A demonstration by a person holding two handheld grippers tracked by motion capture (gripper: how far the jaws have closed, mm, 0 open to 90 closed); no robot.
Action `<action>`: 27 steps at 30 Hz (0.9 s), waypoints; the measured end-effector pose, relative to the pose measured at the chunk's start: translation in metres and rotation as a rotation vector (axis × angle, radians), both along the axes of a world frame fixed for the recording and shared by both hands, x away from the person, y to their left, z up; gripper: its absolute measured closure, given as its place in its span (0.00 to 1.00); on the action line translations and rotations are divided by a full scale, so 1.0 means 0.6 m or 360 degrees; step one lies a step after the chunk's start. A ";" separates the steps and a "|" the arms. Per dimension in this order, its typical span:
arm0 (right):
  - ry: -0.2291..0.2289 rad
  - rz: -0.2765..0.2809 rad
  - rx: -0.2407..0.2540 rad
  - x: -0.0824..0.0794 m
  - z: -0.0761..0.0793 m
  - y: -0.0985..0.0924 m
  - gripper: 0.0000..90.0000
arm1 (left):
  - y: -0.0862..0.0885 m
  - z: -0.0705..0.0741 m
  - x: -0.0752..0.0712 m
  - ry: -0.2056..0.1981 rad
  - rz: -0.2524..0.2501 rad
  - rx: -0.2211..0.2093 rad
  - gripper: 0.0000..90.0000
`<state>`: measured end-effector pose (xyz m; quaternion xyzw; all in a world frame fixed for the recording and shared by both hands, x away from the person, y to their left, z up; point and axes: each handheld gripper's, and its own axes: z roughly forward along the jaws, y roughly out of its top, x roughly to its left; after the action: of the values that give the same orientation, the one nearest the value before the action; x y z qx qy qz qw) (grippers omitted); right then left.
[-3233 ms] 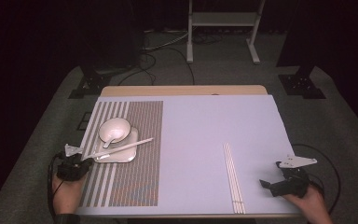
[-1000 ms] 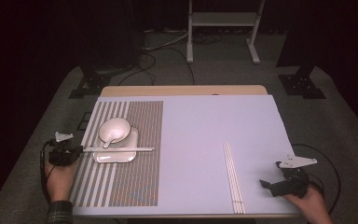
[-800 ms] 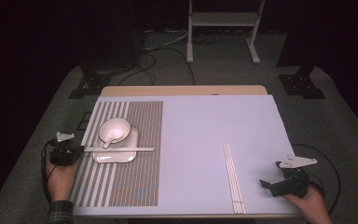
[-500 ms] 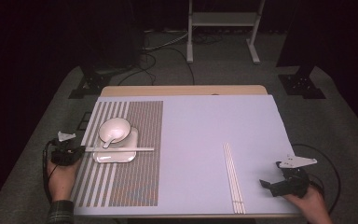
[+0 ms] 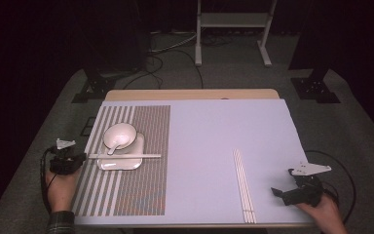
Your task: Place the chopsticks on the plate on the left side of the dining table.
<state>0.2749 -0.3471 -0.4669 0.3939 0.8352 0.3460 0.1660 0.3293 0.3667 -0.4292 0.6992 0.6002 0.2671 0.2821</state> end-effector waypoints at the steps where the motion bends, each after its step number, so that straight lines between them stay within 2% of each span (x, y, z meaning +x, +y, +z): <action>1: 0.0000 0.0000 0.0000 0.000 0.000 0.000 0.00 | 0.000 0.001 -0.003 -0.0003 0.0003 -0.0006 1.00; 18: 0.0002 0.0000 0.0000 0.000 0.000 0.000 0.00 | -0.046 0.021 -0.065 -0.0051 -0.0115 -0.0031 0.93; 27: 0.0002 0.0000 0.0000 0.000 0.000 0.000 0.00 | -0.082 0.031 -0.088 -0.0084 -0.0187 -0.0038 0.80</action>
<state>0.2749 -0.3472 -0.4668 0.3940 0.8354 0.3457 0.1654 0.2763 0.3177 -0.4104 0.7225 0.5535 0.2613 0.3215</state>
